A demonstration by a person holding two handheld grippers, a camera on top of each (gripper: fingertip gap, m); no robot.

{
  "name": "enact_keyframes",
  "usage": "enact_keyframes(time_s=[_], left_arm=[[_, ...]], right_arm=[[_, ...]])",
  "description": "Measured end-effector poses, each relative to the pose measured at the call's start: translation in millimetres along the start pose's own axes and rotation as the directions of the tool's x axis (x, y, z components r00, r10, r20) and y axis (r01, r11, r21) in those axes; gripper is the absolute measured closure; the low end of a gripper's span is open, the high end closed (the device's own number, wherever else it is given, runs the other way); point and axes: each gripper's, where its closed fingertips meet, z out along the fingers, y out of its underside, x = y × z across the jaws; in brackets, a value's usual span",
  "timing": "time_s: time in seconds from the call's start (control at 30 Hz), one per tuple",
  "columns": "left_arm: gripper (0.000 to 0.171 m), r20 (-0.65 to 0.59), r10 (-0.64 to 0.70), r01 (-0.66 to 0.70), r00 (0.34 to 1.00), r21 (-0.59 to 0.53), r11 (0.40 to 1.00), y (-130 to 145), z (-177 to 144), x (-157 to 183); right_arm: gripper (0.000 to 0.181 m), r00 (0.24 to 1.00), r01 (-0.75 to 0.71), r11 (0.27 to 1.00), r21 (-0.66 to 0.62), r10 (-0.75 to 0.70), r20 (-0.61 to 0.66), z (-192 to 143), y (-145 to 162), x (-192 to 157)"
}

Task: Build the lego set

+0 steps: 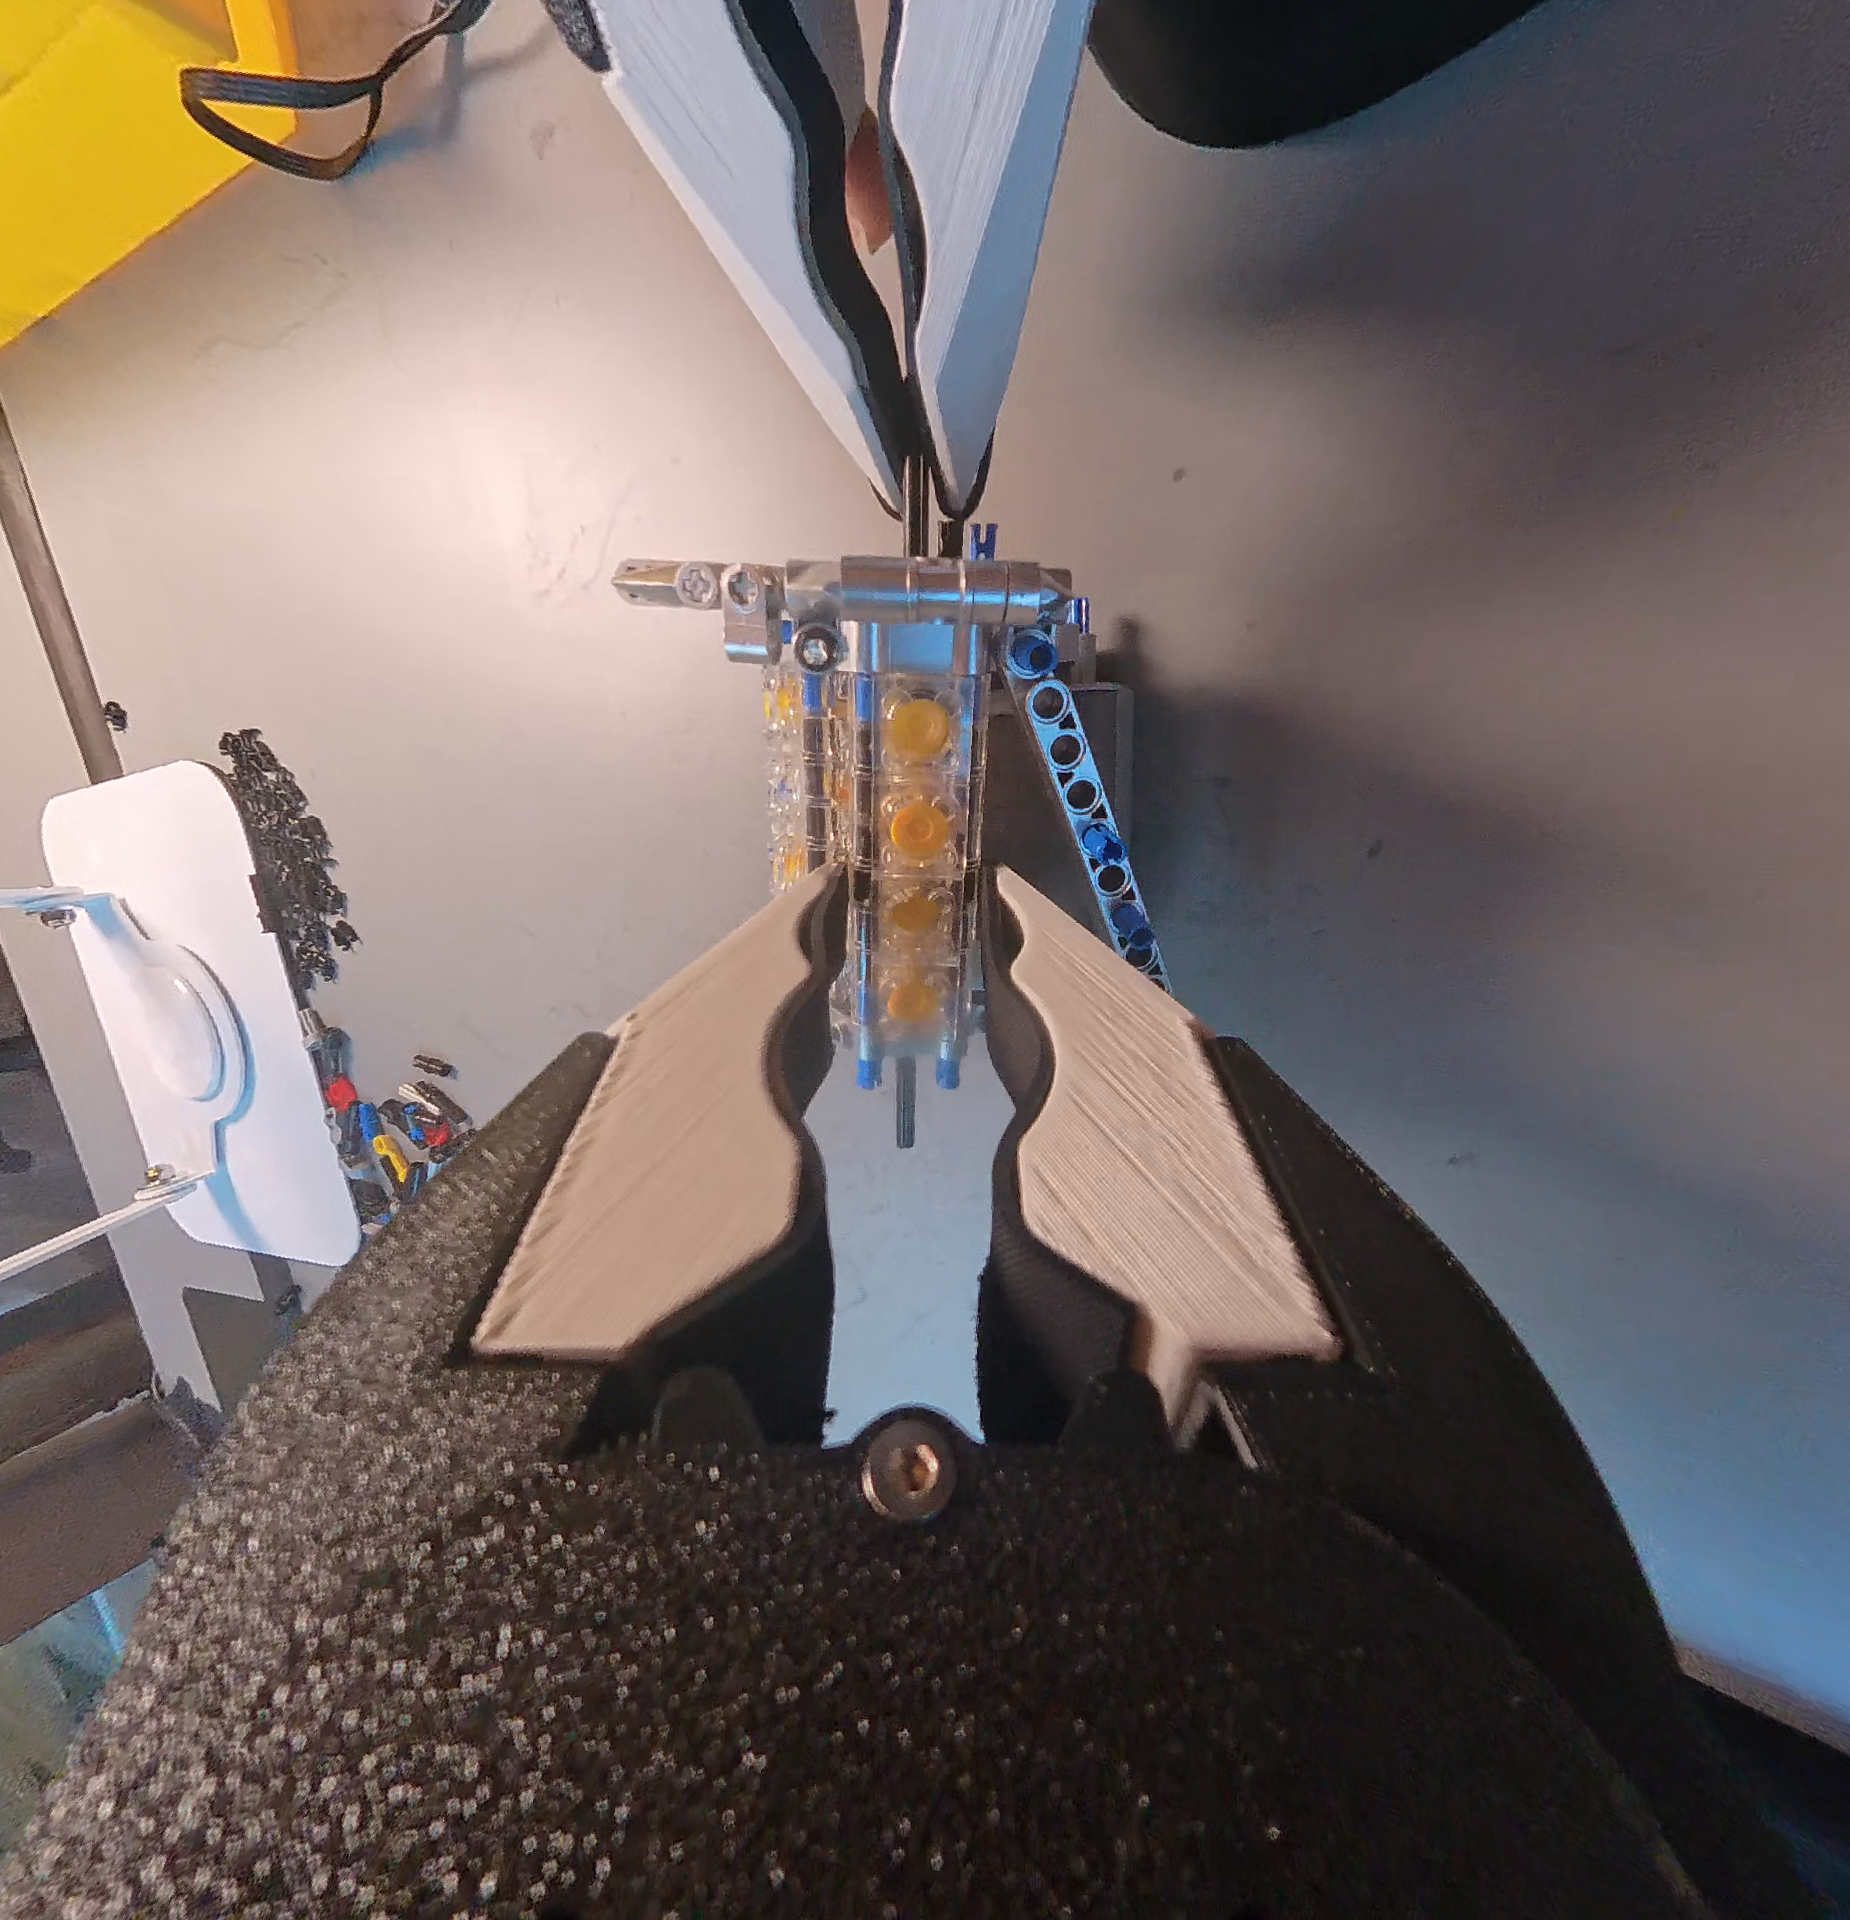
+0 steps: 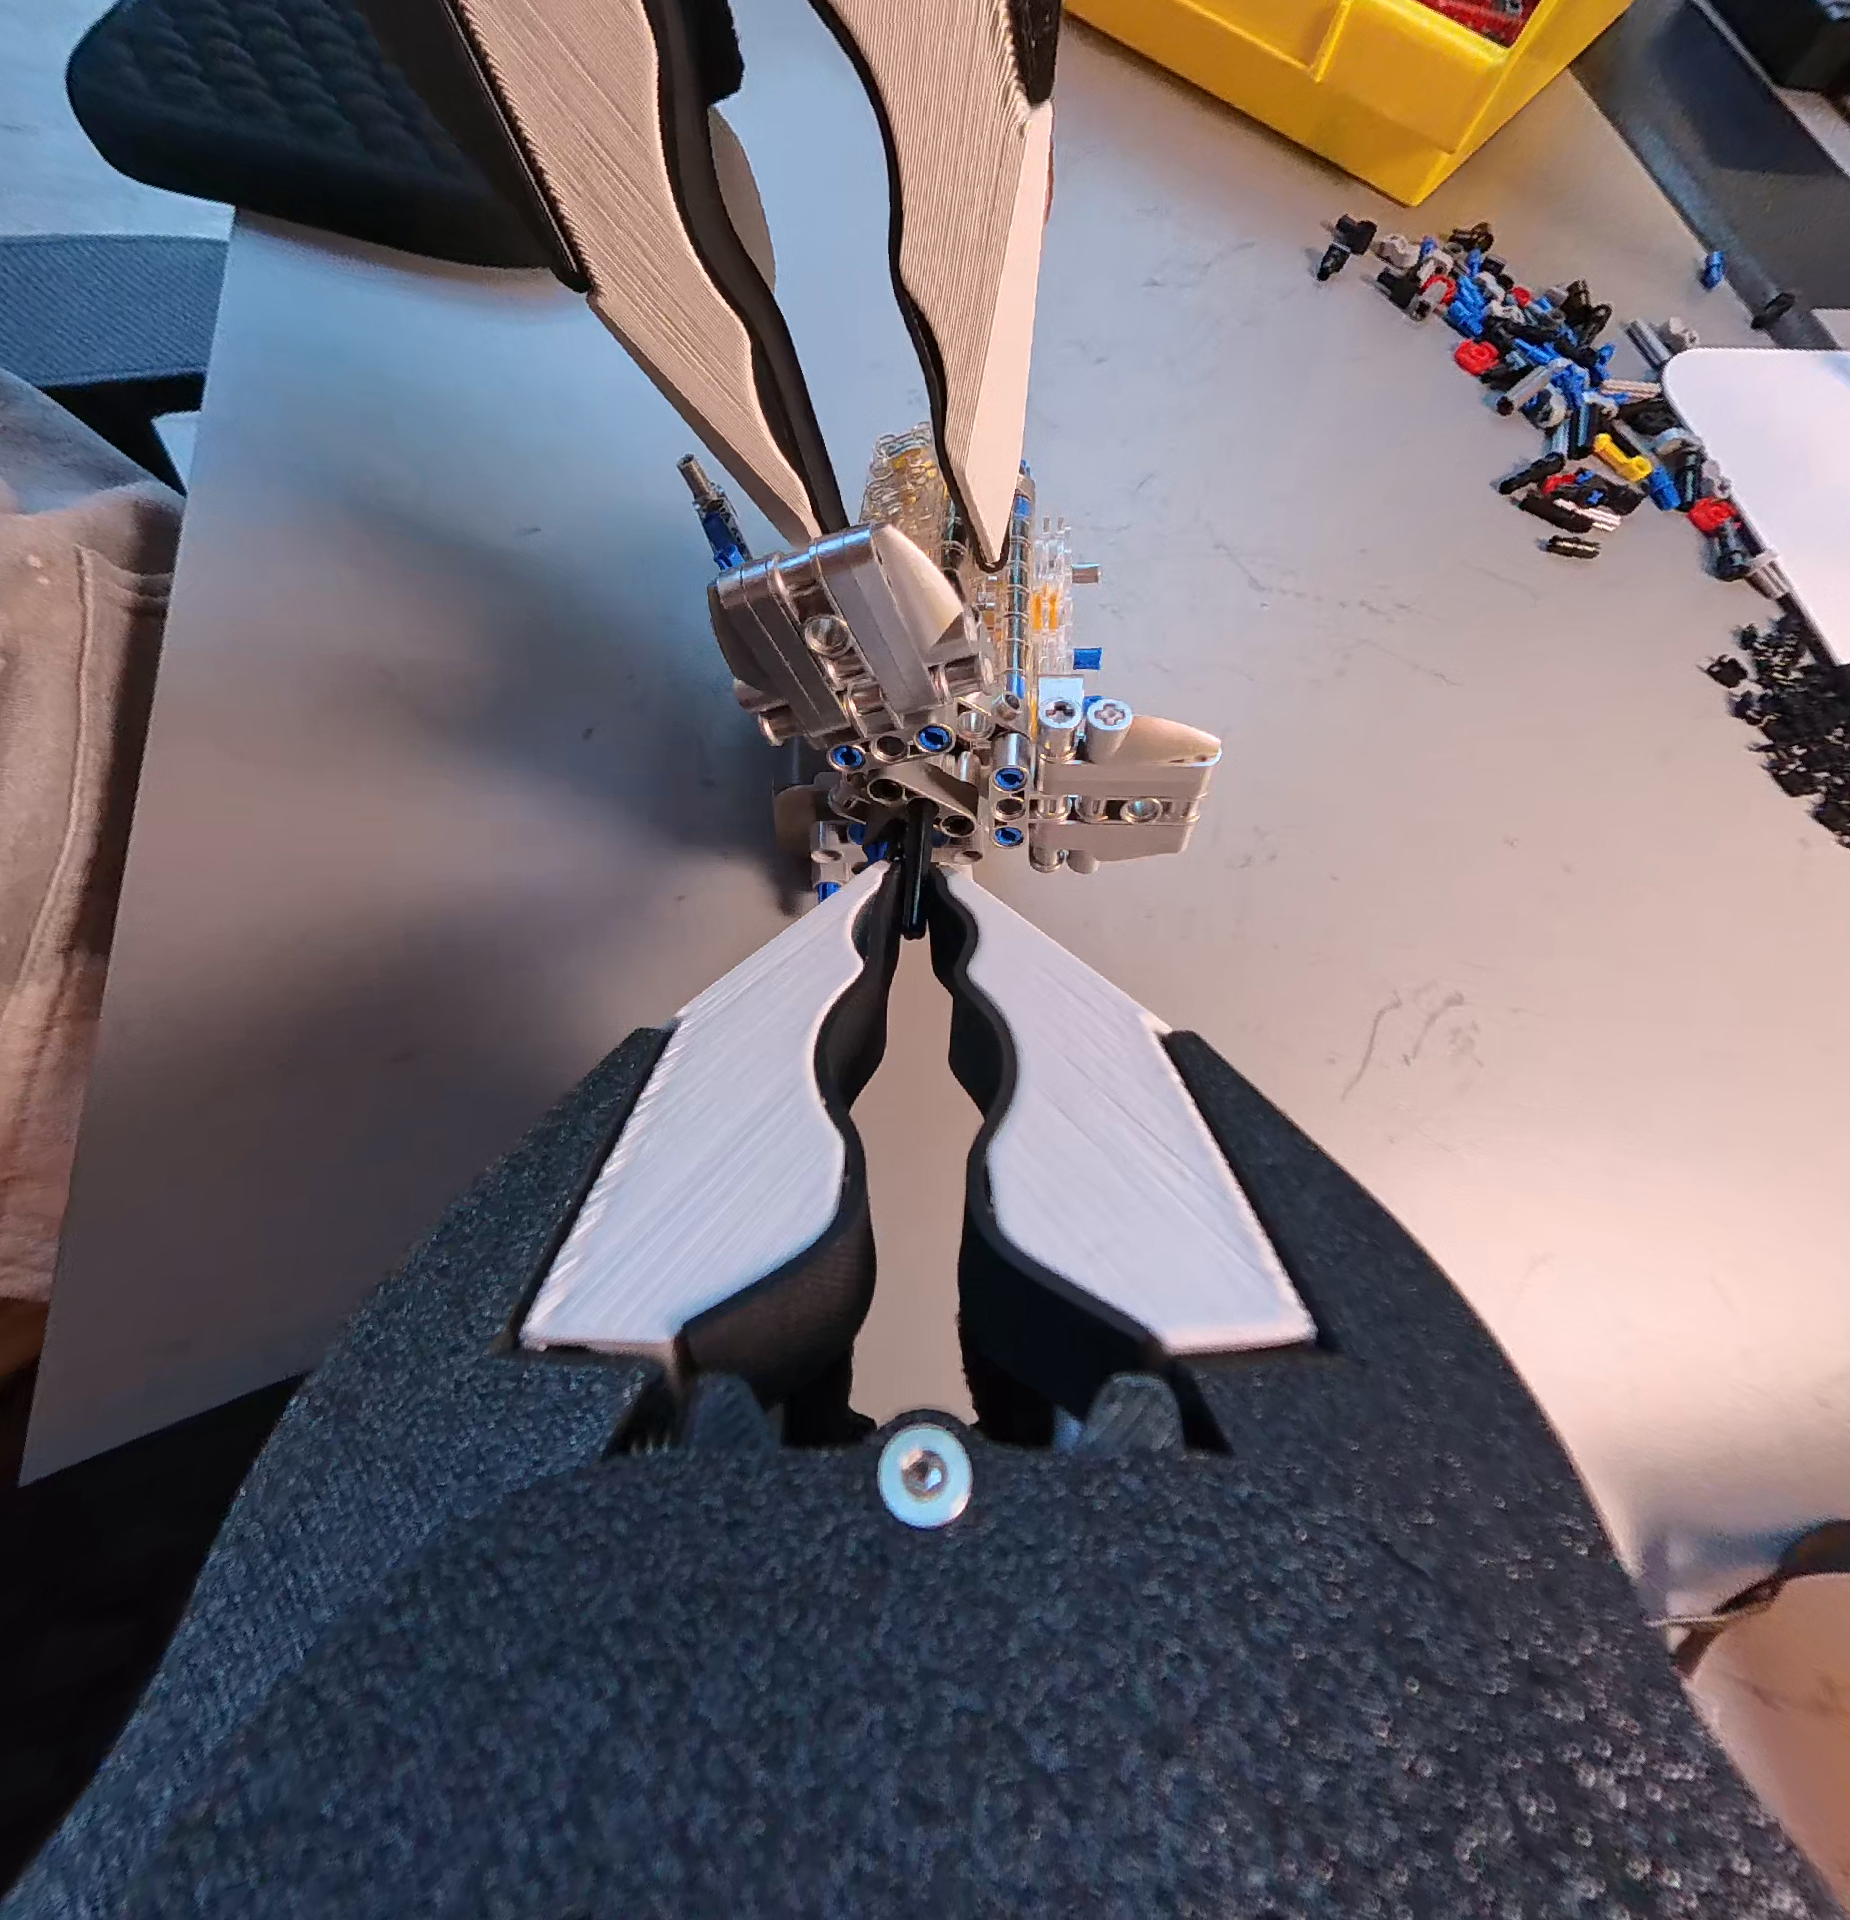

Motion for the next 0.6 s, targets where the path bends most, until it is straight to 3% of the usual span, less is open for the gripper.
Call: enact_keyframes(time_s=[0.17, 0.33, 0.5, 0.6], left_arm=[[0.149, 0.073, -0.030, 0.027, 0.997, 0.032, 0.999, 6, -6, -15], [0.149, 0.131, -0.209, 0.189, 0.969, 0.149, 0.971, 22, -27, -44], [0.150, 0.189, -0.360, 0.328, 0.914, 0.180, 0.927, 72, -31, -46], [0.158, 0.162, -0.448, 0.403, 0.879, 0.248, 0.881, 89, -25, -39]], right_arm=[[0.178, 0.999, -0.021, 0.997, 0.070, 0.024, -0.043, -3, -20, 16], [0.172, 0.997, -0.037, 0.976, 0.214, 0.049, -0.052, -26, -56, 40], [0.170, 0.998, 0.058, 0.992, 0.111, -0.058, 0.001, -24, -19, 34], [0.170, 0.993, 0.080, 0.995, 0.063, -0.085, 0.080, -13, -3, 19]])
